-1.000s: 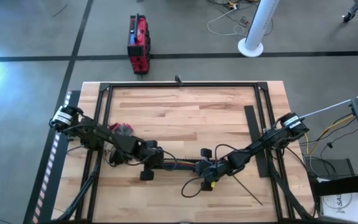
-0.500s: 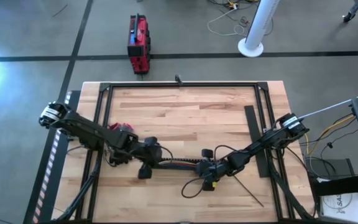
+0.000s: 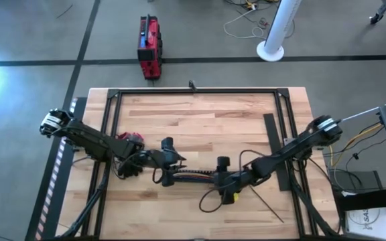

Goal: Ziptie cables
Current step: Close the black cable duct with the black cable duct cover

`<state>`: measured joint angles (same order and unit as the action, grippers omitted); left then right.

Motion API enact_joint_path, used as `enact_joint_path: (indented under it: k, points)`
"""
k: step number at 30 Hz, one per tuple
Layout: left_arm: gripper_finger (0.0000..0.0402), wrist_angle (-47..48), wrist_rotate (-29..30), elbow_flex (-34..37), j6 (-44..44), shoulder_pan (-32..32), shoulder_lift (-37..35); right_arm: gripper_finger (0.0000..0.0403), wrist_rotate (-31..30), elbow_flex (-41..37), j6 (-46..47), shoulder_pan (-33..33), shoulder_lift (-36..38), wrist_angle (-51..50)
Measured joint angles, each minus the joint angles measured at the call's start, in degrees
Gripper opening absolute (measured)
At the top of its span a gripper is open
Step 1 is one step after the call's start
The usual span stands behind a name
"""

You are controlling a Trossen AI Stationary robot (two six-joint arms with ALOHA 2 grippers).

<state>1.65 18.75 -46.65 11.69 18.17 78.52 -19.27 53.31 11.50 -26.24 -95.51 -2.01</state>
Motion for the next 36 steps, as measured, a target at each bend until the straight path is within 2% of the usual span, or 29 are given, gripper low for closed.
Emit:
enact_joint_path:
  k: [5,9,12,15,20,24,28,31,36]
  points:
    - [0.0098,-10.5,0.3,4.3,3.5,1.4,0.0,0.0243,-1.0,0.1,4.1,0.0,8.4,-10.0]
    - [0.0085,-28.1,0.3,11.8,2.3,3.0,0.1,0.0250,-3.9,-1.0,9.8,-0.1,13.2,-19.2]
    - [0.0075,-38.6,0.3,17.1,1.8,3.2,0.1,0.0254,-3.2,-2.6,13.7,-0.1,14.0,-20.9]
    - [0.0067,-44.4,0.3,20.6,1.6,3.2,0.1,0.0261,-1.5,-3.7,15.8,-0.1,13.5,-20.2]
    - [0.0061,-46.1,0.3,22.7,-0.2,3.2,0.1,0.0284,-0.7,-3.8,18.5,0.4,11.3,-19.7]
    - [0.0065,-45.3,0.3,23.0,-0.4,3.2,0.1,0.0307,4.6,-3.9,20.2,0.7,9.6,-19.6]
    - [0.0069,-45.0,0.3,23.3,-1.9,3.2,0.1,0.0331,4.8,-3.9,19.4,1.0,7.7,-18.8]
    - [0.0070,-44.7,0.3,23.3,-3.1,3.2,0.1,0.0343,5.1,-3.9,18.8,2.3,5.8,-15.8]
    - [0.0063,-44.8,0.3,23.3,-6.3,3.1,0.1,0.0343,9.3,-3.8,15.4,5.0,1.1,-8.5]
